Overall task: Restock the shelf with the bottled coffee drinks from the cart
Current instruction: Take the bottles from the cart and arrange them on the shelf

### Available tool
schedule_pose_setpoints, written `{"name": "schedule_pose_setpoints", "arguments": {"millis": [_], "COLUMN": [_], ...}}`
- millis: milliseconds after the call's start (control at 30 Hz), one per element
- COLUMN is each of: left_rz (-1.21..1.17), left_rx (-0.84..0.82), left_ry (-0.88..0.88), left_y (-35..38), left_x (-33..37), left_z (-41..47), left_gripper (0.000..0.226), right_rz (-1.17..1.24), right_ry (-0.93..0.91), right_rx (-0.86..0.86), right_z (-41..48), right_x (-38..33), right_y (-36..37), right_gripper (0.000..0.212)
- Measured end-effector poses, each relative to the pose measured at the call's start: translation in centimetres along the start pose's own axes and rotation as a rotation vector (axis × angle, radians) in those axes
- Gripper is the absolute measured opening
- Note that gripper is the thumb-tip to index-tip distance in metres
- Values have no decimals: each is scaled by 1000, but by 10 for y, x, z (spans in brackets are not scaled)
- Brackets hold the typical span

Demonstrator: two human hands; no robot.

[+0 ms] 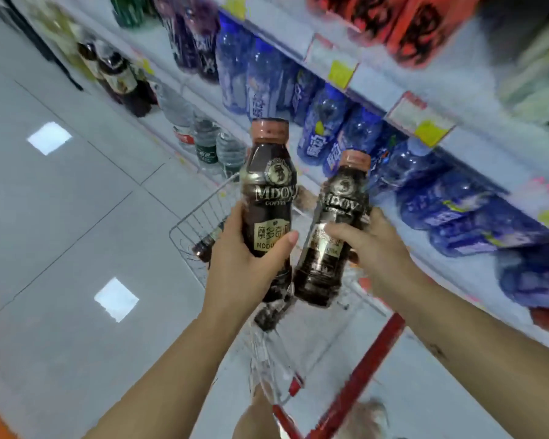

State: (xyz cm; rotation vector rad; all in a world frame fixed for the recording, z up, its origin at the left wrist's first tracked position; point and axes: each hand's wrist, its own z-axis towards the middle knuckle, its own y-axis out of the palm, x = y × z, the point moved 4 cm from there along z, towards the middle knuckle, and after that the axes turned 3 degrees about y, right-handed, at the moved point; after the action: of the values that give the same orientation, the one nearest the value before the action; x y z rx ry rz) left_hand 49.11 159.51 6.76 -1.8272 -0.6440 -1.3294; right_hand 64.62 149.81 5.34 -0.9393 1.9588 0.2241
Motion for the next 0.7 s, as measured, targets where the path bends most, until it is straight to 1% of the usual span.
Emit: {"name": "schedule_pose_setpoints", "arguments": {"millis": [100,167,233,267,367,433,500,600,700], "left_rz": [-15,-34,-52,-57,-74,-85,-132,-152,-193], "left_rx": [-46,-90,-128,-149,-221,-261,-287,-312,-359], "left_ry": [119,218,316,357,469,541,611,733,787], "left_y": [7,13,20,25,46,65,91,133,178], "left_x": [71,117,161,180,233,264,295,333,360], "left_z": [-13,-26,-44,-53,-81,-101,-126,-164,-203], "left_gripper": [56,50,52,53,44,44,43,47,47], "right_rz": [83,132,177,193,191,186,205,270,294], "right_ry": [-129,-219,-302,-342,-467,-543,-620,-685,-735], "right_rx": [30,44,41,33,35,49,49,44,98], "right_z": [-50,-82,-115,-133,-182,-208,-236,-273,-308], "right_x": [-52,-82,-107,-117,-139,-145,-146,-133,-112], "right_y": [-43,-74,-105,-121,-168,-200,-237,-290,-345], "right_gripper": [43,34,28,30,43,46,44,41,37]}}
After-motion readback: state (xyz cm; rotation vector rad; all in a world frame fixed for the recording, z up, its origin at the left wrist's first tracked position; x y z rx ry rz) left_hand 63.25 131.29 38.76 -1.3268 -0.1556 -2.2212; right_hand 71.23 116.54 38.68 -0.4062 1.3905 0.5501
